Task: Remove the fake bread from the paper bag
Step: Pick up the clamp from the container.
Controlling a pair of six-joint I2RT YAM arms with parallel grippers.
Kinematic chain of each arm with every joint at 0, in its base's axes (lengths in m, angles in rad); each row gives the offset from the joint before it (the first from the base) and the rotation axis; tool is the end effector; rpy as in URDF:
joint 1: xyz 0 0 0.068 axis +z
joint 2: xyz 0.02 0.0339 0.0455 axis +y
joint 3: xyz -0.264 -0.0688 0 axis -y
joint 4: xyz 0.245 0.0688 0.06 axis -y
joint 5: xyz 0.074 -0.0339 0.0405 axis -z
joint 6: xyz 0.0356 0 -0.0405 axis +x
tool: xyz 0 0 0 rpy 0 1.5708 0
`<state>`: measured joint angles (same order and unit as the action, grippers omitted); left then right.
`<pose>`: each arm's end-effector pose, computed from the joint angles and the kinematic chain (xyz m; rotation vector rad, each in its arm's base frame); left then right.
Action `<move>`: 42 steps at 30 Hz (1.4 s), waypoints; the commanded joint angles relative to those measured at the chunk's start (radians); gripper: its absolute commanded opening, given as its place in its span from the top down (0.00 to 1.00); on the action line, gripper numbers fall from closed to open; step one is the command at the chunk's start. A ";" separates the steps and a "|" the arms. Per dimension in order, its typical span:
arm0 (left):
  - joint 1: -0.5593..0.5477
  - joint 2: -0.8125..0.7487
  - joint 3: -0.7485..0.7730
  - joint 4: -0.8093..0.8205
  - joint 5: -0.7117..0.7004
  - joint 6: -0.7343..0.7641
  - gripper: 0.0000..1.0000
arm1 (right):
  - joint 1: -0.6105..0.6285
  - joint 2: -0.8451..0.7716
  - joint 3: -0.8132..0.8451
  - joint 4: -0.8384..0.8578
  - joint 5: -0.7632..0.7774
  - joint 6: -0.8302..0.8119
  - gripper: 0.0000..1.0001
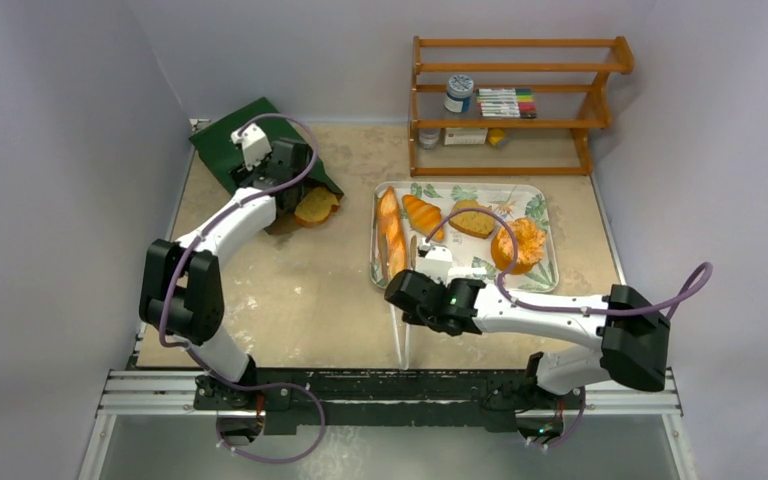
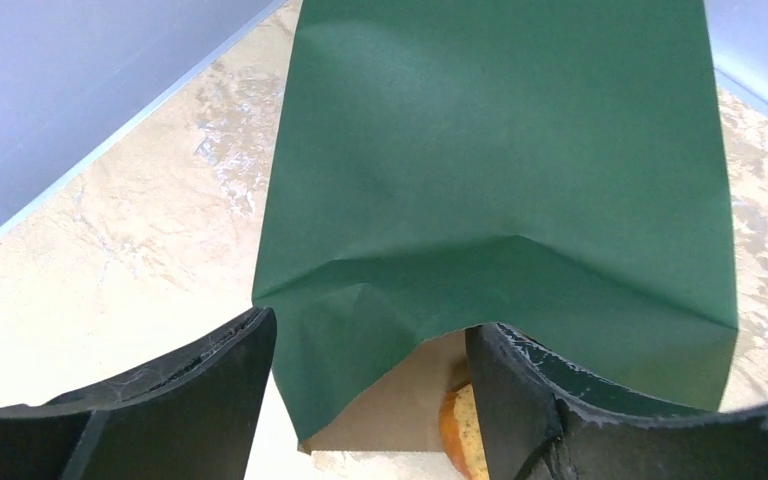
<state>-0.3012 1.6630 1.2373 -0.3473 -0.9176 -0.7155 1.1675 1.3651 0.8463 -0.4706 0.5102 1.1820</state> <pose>0.3528 -0.0800 0.2631 -0.8170 1.8675 0.4517 0.1205 0.2381 0.2148 0.2067 2.4232 0.4253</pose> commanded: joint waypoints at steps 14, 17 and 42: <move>-0.174 -0.334 -0.126 -0.074 0.029 -0.083 0.27 | -0.014 0.054 0.201 0.016 0.050 -0.235 1.00; -0.195 -0.424 -0.138 -0.082 0.086 -0.090 0.25 | -0.025 0.084 0.236 0.038 0.049 -0.293 1.00; -0.207 -0.352 0.006 -0.258 0.549 -0.083 0.20 | -0.092 0.347 0.584 0.138 0.030 -0.600 1.00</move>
<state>-0.5011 1.2945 1.1694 -0.5728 -0.4004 -0.8085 1.0874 1.7161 1.3521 -0.3782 0.5270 0.6338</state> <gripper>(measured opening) 0.793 0.066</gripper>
